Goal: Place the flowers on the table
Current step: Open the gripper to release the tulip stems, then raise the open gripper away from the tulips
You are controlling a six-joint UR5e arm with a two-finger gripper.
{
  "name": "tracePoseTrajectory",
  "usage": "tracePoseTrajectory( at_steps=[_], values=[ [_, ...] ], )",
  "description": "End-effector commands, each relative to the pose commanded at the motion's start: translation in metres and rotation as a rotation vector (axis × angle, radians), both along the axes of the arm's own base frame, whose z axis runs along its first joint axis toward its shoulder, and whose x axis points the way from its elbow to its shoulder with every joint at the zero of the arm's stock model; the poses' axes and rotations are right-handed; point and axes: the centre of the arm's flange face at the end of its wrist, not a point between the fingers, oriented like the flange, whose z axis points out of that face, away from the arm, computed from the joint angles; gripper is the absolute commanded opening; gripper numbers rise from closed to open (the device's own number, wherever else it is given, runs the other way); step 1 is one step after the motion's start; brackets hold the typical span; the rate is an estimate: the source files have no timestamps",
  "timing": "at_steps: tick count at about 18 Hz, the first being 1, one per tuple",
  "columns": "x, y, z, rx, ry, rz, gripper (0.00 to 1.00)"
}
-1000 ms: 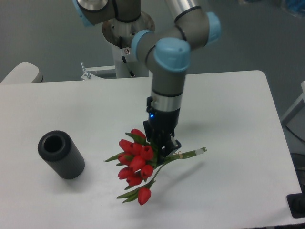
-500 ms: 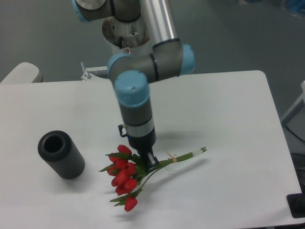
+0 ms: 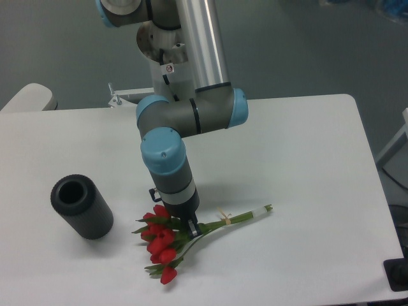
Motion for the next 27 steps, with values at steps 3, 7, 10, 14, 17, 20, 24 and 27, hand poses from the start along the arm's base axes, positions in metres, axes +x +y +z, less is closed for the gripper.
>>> tracePoseTrajectory(
  at_steps=[3, 7, 10, 14, 17, 20, 24, 27],
  values=[
    [-0.006, 0.003, 0.009, 0.015, 0.013, 0.005, 0.75],
    [-0.012, 0.008, 0.028, 0.045, 0.034, 0.016, 1.00],
    [-0.016, 0.011, 0.041, 0.065, 0.051, 0.021, 1.00],
    [-0.034, 0.017, 0.085, 0.143, 0.082, 0.034, 1.00],
    [-0.042, 0.027, 0.108, 0.235, 0.042, 0.102, 1.00],
    [-0.050, 0.035, 0.128, 0.286, 0.011, 0.141, 1.00],
    [-0.080, 0.031, 0.168, 0.305, -0.087, 0.196, 1.00],
    [-0.100, 0.024, 0.192, 0.337, -0.159, 0.215, 1.00]
  ],
)
